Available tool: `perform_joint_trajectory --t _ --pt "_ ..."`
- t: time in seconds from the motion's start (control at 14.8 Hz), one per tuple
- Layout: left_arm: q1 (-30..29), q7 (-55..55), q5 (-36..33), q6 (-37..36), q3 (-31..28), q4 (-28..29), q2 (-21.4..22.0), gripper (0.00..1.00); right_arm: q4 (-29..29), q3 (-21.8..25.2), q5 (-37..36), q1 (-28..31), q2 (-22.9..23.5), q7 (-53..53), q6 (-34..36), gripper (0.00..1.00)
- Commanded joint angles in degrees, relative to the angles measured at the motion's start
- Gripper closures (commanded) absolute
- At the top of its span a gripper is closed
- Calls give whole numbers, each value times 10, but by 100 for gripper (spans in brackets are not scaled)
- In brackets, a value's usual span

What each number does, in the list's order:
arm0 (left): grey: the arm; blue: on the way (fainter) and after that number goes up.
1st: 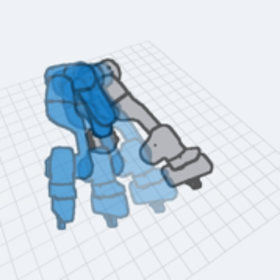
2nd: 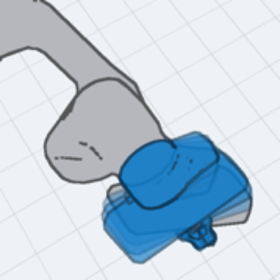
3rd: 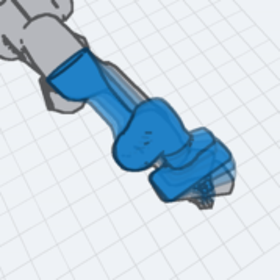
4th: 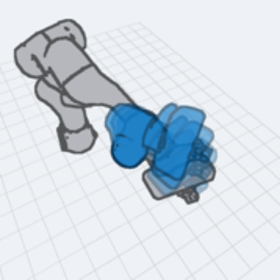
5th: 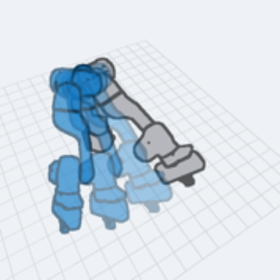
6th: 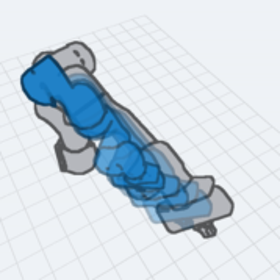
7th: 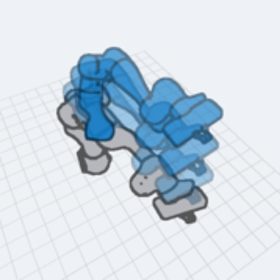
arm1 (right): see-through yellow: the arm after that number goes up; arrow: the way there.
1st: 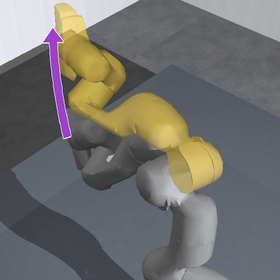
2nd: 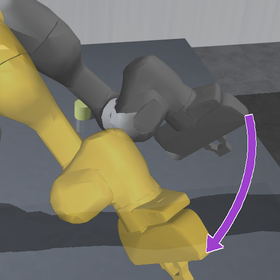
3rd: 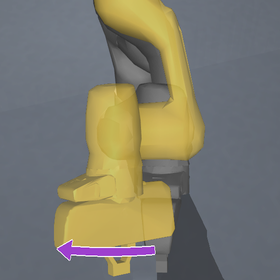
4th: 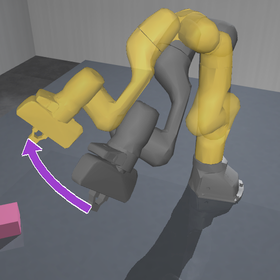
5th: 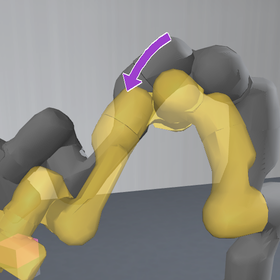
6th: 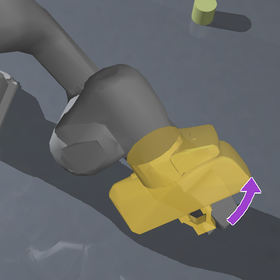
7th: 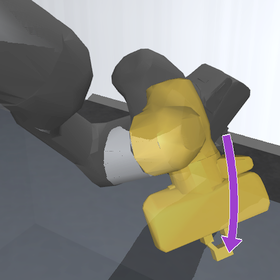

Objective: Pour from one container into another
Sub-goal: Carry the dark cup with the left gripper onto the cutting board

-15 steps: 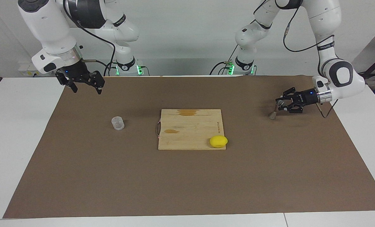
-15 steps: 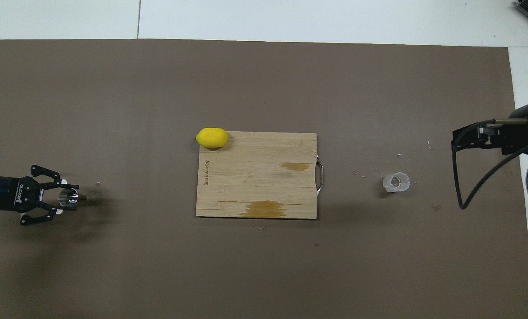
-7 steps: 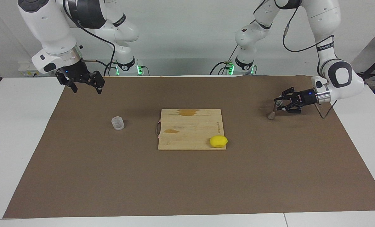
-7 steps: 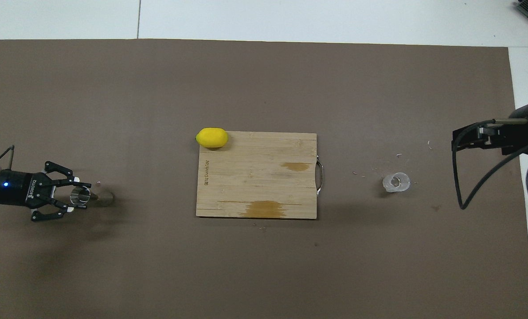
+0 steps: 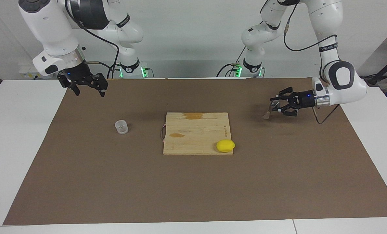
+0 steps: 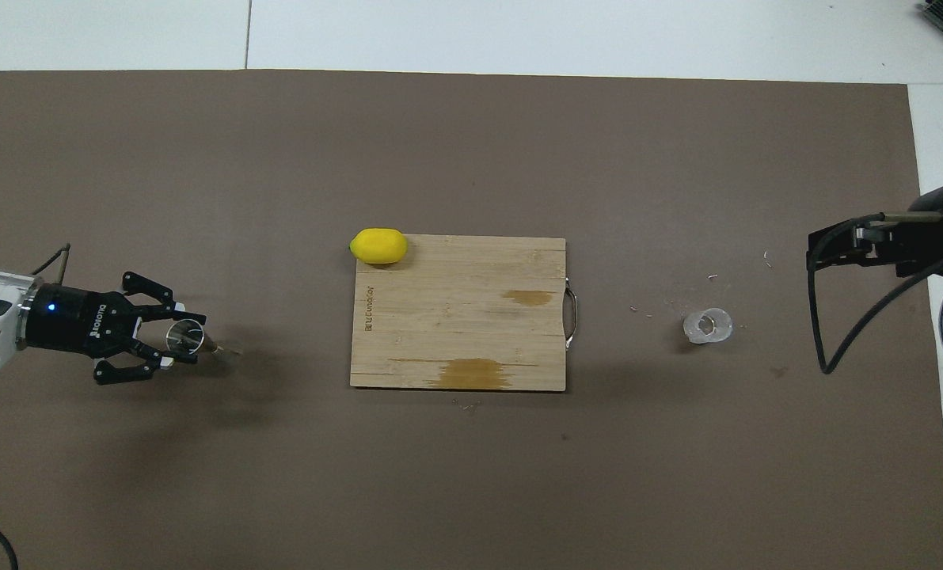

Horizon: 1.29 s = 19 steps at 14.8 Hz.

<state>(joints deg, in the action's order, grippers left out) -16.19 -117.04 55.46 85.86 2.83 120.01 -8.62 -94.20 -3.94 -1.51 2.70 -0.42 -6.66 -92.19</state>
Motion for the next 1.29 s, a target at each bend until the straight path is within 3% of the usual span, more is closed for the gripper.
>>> perform_joint_trajectory --t 0.0,0.2,0.41,0.75,1.02,1.22 --pt "68 37 70 47 -8 61 47 64 -7 -5 -5 5 -7 -13 -2 0" --pt "163 86 169 126 -8 98 63 65 -7 -5 -5 5 -7 -13 -2 0" --pt "250 138 263 206 -7 99 63 65 -7 -5 -5 5 -7 -13 -2 0" --pt "388 135 403 380 -7 93 45 65 -8 -5 -5 5 -7 -13 -2 0" --pt "478 5 555 509 -7 81 27 66 -7 -5 -5 5 -7 -13 -2 0" --pt "499 -107 622 535 -6 66 8 65 -7 -5 -5 5 -7 -13 -2 0"
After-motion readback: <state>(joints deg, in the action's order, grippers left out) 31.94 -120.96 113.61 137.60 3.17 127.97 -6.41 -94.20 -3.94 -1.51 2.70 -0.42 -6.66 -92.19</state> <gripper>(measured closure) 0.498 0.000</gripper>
